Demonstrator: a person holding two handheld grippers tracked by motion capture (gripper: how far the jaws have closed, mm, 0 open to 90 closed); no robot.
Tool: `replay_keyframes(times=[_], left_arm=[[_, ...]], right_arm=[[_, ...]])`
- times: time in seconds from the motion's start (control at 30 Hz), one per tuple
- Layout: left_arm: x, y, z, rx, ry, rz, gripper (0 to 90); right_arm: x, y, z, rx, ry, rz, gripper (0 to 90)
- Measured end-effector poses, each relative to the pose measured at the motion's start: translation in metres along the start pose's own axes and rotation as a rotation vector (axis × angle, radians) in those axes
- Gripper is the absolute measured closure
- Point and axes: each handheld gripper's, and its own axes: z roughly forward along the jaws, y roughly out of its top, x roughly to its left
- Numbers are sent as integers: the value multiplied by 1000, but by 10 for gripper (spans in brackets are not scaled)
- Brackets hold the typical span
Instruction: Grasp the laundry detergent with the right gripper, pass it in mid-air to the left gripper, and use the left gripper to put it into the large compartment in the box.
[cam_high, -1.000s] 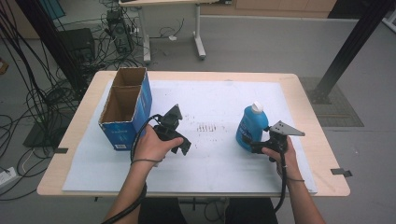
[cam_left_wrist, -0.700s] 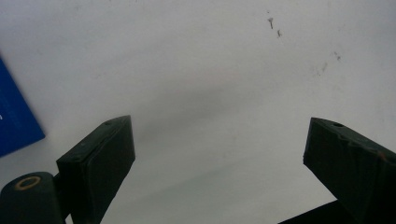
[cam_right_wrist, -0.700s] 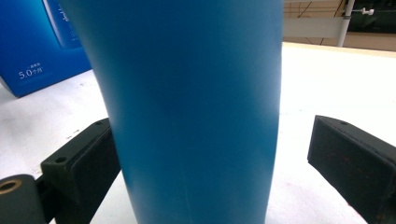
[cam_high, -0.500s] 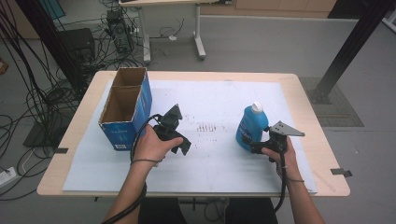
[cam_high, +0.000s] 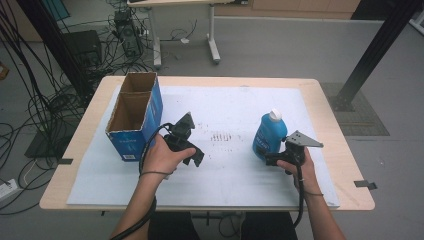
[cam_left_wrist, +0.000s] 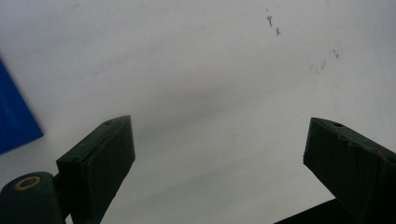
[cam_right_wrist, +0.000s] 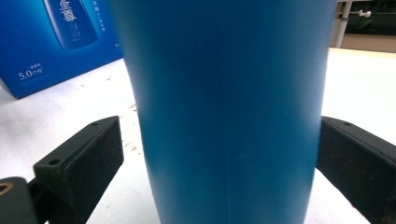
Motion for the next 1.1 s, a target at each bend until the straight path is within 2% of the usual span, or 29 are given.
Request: replay_keyframes(times=[0.27,0.63,1.1], left_arm=[[0,0,0,0,0,2,93],[0,0,-1,-4,-2,-2,93],[-1,0,-3,-9,-2,0,93]], right_arm=[[2,-8,4,1,-31,-6,33],[4,-10,9,-28,-70,-4,128],[6,-10,12,-30,-72,-17,257]])
